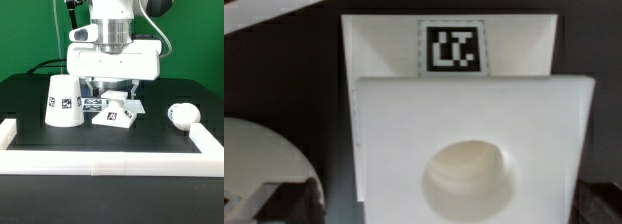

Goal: Assemble lamp

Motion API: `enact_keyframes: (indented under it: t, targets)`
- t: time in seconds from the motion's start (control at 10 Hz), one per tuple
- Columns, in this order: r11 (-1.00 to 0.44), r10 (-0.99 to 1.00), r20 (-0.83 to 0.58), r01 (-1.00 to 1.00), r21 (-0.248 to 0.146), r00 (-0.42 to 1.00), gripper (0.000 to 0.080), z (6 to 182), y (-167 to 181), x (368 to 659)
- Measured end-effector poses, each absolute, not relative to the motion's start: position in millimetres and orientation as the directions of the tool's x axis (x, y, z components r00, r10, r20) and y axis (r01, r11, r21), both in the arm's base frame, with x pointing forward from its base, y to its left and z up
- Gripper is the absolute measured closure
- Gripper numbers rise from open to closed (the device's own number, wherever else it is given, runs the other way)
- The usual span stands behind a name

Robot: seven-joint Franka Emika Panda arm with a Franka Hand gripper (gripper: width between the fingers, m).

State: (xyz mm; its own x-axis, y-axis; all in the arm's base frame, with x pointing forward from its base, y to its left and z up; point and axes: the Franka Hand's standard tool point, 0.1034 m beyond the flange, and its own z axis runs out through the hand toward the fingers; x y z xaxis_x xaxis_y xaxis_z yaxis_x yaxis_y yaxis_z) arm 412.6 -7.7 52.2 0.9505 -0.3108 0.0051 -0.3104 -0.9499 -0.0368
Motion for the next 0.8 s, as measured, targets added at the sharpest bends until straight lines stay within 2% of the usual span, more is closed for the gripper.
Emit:
enact_keyframes:
  t: [0.1, 0.2, 0.3, 0.8]
  targets:
    - [-0.950, -0.310, 0.005, -0.310, -0.037, 0.951, 0.0100, 52.2, -7.0, 412.7]
    - [-0.951, -0.307, 0.005, -0.307, -0.037, 0.952, 0.0209, 52.2, -5.7, 412.7]
    - [-0.952, -0.305, 0.006, -0.305, -0.037, 0.952, 0.0265, 52.4, -5.7, 412.8]
    - [-0.952, -0.305, 0.006, -0.304, -0.037, 0.952, 0.0265, 52.3, -5.7, 412.8]
